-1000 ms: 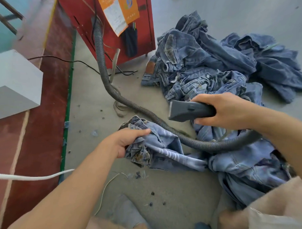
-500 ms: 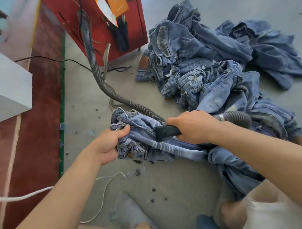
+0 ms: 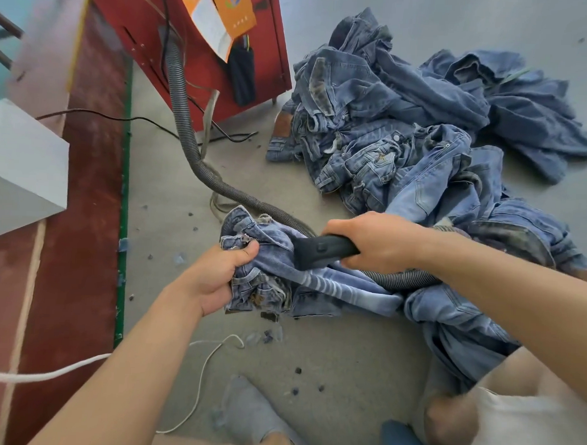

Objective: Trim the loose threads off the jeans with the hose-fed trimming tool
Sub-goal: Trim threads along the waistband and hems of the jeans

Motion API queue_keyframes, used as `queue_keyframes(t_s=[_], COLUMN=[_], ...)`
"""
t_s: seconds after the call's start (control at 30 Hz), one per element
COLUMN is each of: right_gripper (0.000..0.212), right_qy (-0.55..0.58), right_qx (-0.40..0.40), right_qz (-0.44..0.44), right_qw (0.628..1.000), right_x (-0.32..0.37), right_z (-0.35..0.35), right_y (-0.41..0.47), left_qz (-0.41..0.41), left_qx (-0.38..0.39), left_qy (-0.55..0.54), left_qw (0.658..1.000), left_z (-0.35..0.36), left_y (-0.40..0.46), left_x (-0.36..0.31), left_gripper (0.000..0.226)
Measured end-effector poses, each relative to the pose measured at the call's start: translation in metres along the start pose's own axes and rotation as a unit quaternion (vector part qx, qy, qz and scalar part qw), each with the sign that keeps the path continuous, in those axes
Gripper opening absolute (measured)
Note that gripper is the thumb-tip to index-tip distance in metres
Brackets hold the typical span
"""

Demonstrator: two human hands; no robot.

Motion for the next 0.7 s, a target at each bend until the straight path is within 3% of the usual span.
queue_keyframes(t_s=[0.23, 0.37, 0.47, 0.6, 0.7], right_gripper=[0.035, 0.033, 0.032, 0.036, 0.037], right_qy=[0.084, 0.039, 0.056, 0.140, 0.116], right_qx=[-0.047, -0.013, 0.006, -0.038, -0.064], right_qz=[0.005, 0.035, 0.003, -0.025, -0.001], right_qw=[0.995, 0.999, 0.998, 0.989, 0.991], right_x=[-0.024, -0.032, -0.017, -0.012, -0.028], right_z=[-0.038, -0.033, -0.018, -0.036, -0.057], right_y=[-0.006, -0.007, -0.003, -0.003, -0.008], left_qz=[-0.002, -0.006, -0.013, -0.018, -0.017], left_qx=[-0.004, 0.033, 0.049, 0.050, 0.051], left_qy=[-0.034, -0.093, -0.115, -0.118, -0.126], left_qw=[0.999, 0.995, 0.992, 0.992, 0.991], left_z=[0.003, 0.015, 0.024, 0.025, 0.028], left_y=[-0.003, -0.003, -0.002, -0.002, -0.004], left_x=[0.001, 0.006, 0.013, 0.013, 0.010], left_gripper=[0.031, 0.036, 0.037, 0.037, 0.037])
Point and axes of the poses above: each hand's wrist, its own y-axis towards the middle knuckle, its own z-axis out of the palm, x = y × z, the point moved 8 cm from there along y, towards the middle knuckle, and after that the axes turned 10 degrees about y, right-handed, at the moved point
